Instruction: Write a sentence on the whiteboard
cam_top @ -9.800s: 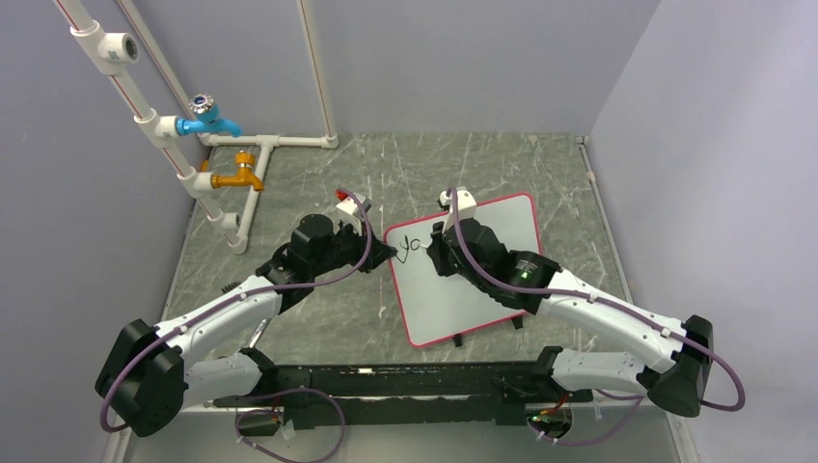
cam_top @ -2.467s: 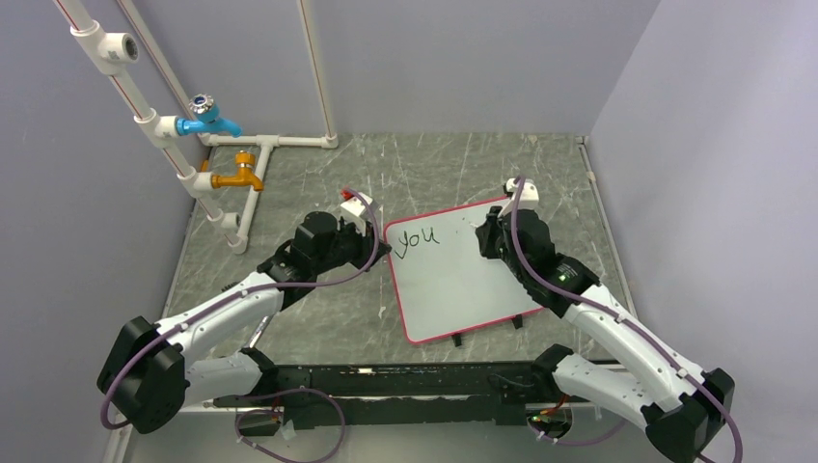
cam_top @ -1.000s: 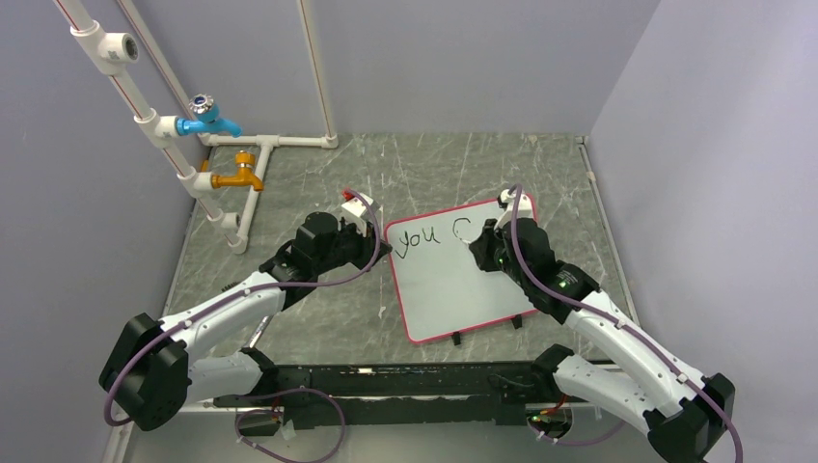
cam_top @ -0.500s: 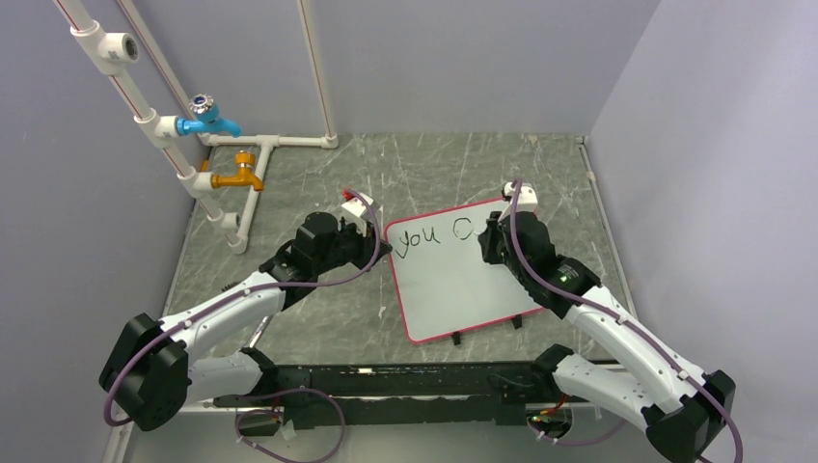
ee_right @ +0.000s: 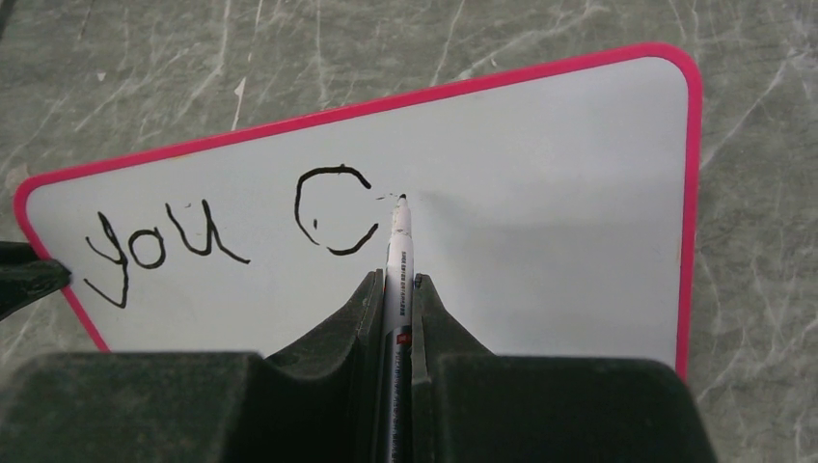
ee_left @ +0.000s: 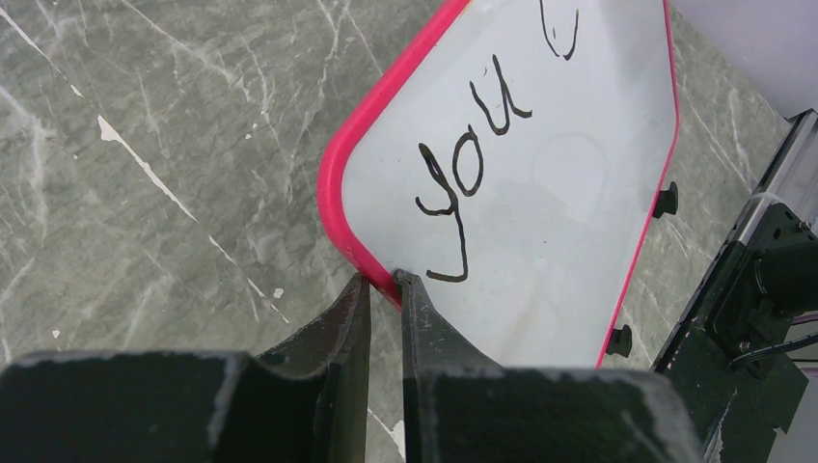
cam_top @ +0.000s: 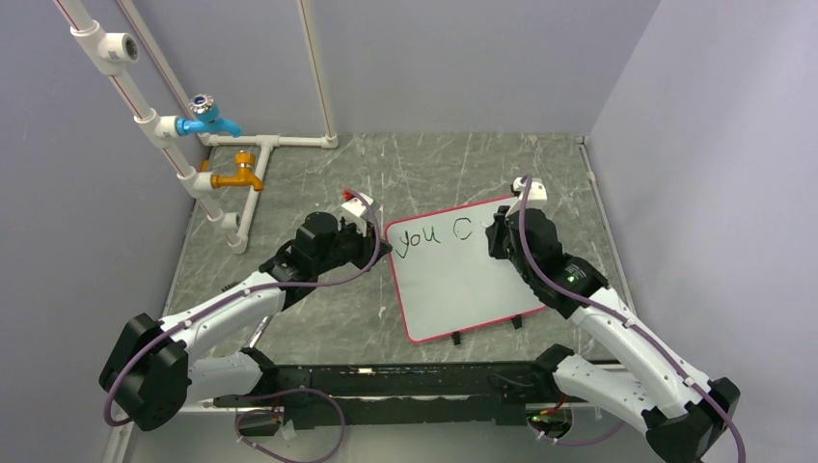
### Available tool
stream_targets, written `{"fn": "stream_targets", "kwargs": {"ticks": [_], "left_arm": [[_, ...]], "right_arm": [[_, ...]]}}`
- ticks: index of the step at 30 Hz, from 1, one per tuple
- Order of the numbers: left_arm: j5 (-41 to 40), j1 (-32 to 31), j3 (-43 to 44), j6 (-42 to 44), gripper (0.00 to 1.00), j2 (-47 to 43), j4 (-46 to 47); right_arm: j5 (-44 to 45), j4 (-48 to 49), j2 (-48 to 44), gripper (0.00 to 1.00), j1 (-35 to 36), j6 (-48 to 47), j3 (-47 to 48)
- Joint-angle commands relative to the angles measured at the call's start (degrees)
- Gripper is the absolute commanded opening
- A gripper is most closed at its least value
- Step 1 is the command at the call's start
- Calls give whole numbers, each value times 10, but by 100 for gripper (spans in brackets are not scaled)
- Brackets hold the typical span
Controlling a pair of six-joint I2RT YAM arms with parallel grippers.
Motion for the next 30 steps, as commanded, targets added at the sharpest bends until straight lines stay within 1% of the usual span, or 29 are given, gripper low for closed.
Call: {"fn": "stream_targets", "kwargs": {"ticks": [1, 9, 18, 30], "left_arm": [[16, -2, 0, 20, 0, -11, 36], [17, -2, -2, 22, 0, -13, 38], [19, -3, -3, 23, 0, -9, 42], [20, -2, 0, 25, 0, -8, 41]], "right_arm": [[17, 18, 17, 0, -9, -17, 21], [12, 33, 44, 0, -17, -28, 29], [-30, 56, 53, 0, -18, -36, 22], [-64, 47, 42, 0, -18, -24, -18]]}}
